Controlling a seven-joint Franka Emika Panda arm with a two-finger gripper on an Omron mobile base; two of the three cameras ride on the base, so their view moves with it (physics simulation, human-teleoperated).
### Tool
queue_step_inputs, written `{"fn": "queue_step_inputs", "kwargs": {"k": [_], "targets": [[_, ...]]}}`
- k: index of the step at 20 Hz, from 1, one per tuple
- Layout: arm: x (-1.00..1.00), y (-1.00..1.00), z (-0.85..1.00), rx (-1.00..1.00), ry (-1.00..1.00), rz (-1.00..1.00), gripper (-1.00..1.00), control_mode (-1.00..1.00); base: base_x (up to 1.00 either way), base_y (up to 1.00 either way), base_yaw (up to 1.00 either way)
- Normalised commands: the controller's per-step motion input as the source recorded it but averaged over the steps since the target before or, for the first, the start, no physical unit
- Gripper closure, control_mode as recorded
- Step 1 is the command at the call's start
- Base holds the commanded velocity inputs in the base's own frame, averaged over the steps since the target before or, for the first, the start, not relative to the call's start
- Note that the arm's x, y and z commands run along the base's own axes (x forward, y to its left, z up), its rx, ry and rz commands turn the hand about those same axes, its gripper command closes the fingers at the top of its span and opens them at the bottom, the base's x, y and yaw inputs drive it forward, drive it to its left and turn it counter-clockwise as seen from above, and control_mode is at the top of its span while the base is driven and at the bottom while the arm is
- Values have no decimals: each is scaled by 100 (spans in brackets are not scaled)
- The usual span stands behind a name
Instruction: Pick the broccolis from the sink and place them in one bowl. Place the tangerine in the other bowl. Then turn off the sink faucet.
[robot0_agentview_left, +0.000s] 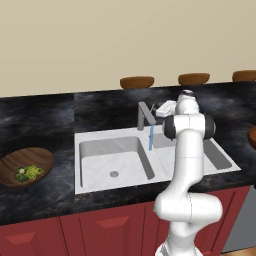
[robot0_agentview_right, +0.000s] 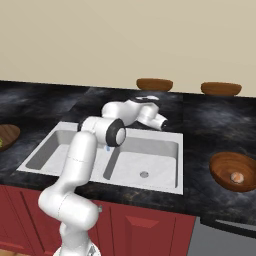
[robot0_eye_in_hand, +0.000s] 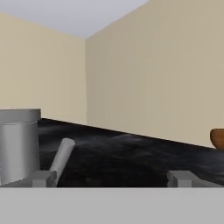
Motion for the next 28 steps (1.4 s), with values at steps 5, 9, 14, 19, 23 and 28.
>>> {"fn": "queue_step_inputs", "kwargs": {"k": [5, 9, 14, 19, 23, 28], "targets": [[46, -7, -1, 3, 10, 5, -100, -100, 0, 0, 0], [45, 0, -11, 0, 14, 10, -100, -100, 0, 0, 0], [3, 0, 0, 0, 10, 8, -100, -100, 0, 0, 0], [-2, 4, -3, 1, 4, 9, -100, -100, 0, 0, 0], [5, 21, -40, 0, 0, 8, -100, -100, 0, 0, 0], [16, 25, -27, 0, -1, 4, -100, -100, 0, 0, 0]]}}
